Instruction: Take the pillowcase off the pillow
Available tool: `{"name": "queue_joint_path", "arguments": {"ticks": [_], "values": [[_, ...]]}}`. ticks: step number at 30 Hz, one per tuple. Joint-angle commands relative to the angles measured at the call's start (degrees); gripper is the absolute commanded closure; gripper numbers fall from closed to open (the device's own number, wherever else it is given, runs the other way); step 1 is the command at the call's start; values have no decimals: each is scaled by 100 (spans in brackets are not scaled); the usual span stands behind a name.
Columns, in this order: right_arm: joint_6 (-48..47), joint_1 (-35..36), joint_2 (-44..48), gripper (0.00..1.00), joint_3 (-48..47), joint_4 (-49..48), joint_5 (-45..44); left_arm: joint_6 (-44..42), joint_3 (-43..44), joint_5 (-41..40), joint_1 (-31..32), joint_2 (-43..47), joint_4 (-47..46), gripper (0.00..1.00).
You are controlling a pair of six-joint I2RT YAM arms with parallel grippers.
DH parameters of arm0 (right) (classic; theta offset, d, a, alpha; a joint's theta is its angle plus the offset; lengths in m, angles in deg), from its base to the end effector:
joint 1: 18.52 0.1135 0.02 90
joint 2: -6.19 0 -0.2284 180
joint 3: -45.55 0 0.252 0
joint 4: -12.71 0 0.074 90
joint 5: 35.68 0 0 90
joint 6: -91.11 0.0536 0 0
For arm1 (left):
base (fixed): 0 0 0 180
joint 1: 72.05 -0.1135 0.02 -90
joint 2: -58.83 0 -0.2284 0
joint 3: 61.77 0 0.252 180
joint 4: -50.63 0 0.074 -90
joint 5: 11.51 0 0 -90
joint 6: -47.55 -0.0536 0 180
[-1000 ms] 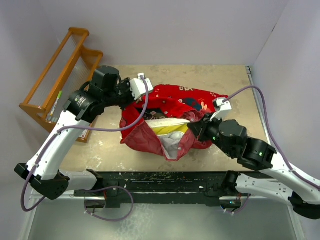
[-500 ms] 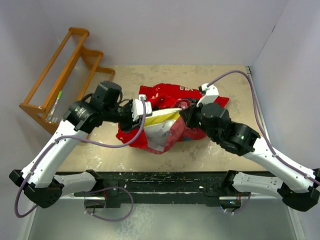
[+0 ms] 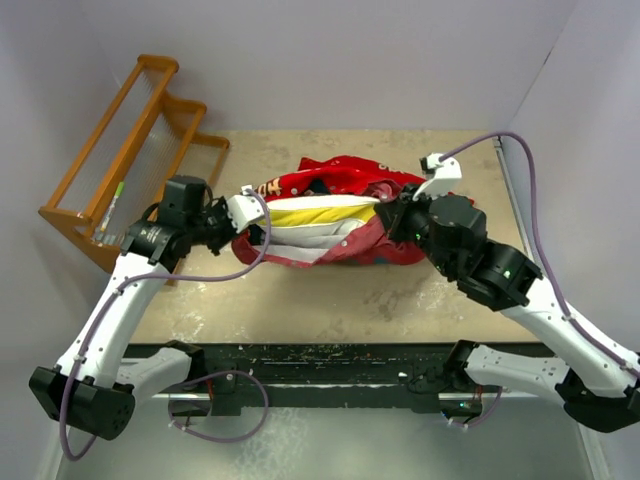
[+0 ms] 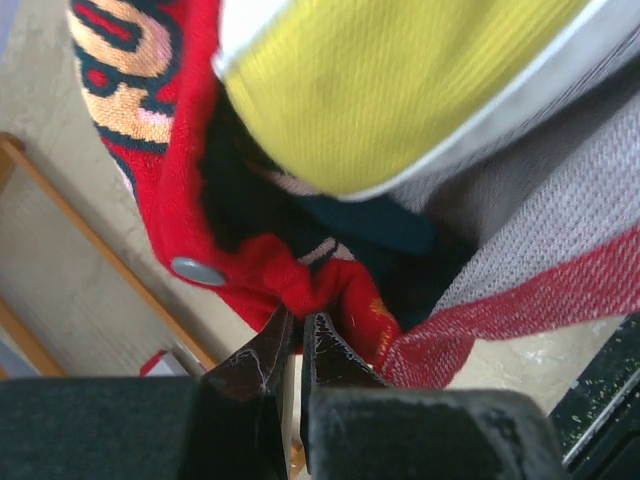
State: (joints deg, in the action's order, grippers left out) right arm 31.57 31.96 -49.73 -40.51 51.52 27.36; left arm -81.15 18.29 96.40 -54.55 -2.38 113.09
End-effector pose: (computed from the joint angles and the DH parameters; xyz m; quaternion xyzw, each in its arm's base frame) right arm 0.1653 0.1622 0.4108 0.0214 0.7528 0.2768 0.5968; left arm 0.2230 -0.0876 0.3089 0.4817 0.7721 -0.0691 0.4087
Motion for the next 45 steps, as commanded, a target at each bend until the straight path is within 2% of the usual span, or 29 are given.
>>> {"name": "queue_joint_path", "arguments": {"ticks": [1, 6, 12, 13, 14, 15, 17, 18, 19, 20, 27, 29, 33, 39, 41, 45], "values": [[-125, -45, 365, 100, -538, -777, -345, -143, -393, 300, -104, 317, -176, 100], [-99, -55, 366, 100, -572, -908, -140, 141, -730, 281, -109, 453, -623, 100], [89, -64, 792, 100, -266, -1610, 598, 956, -1393, 163, -106, 501, -2266, 99], [116, -64, 854, 100, -248, -1677, 690, 1071, -1469, 223, -110, 448, -2444, 88], [134, -64, 892, 100, -242, -1704, 737, 1112, -1456, 403, -117, 326, -2431, 69], [137, -64, 913, 100, -258, -1682, 733, 1090, -1338, 621, -118, 203, -2212, 54], [121, -64, 917, 100, -307, -1526, 647, 918, -907, 1076, -210, 132, -1601, 39], [86, -64, 901, 100, -305, -1480, 621, 704, -672, 1324, -298, 247, -1257, 20], [55, -64, 887, 100, -291, -1450, 614, 479, -427, 1514, -384, 407, -963, 7], [12, -64, 849, 100, -280, -1442, 608, 194, -182, 1661, -436, 594, -608, 1], [-140, -73, 276, 100, -327, -1704, 1032, -1630, 2206, 2514, -458, 991, 2559, 0], [-170, -73, 94, 100, -396, -1753, 1231, -1891, 2651, 2679, -458, 972, 2852, 0], [-201, -71, -178, 100, -526, -1873, 1699, -2059, 2630, 2994, -458, 631, 2758, 0], [-300, -73, -454, 100, -726, -1854, 2340, -2238, 2811, 3200, -357, -633, 2876, 0], [-312, -73, -502, 100, -736, -1864, 2501, -2192, 2837, 3149, -169, -909, 2845, 0], [-345, -69, -611, 100, -747, -1940, 2819, -1896, 2520, 2659, 424, -928, 2187, 0]]}}
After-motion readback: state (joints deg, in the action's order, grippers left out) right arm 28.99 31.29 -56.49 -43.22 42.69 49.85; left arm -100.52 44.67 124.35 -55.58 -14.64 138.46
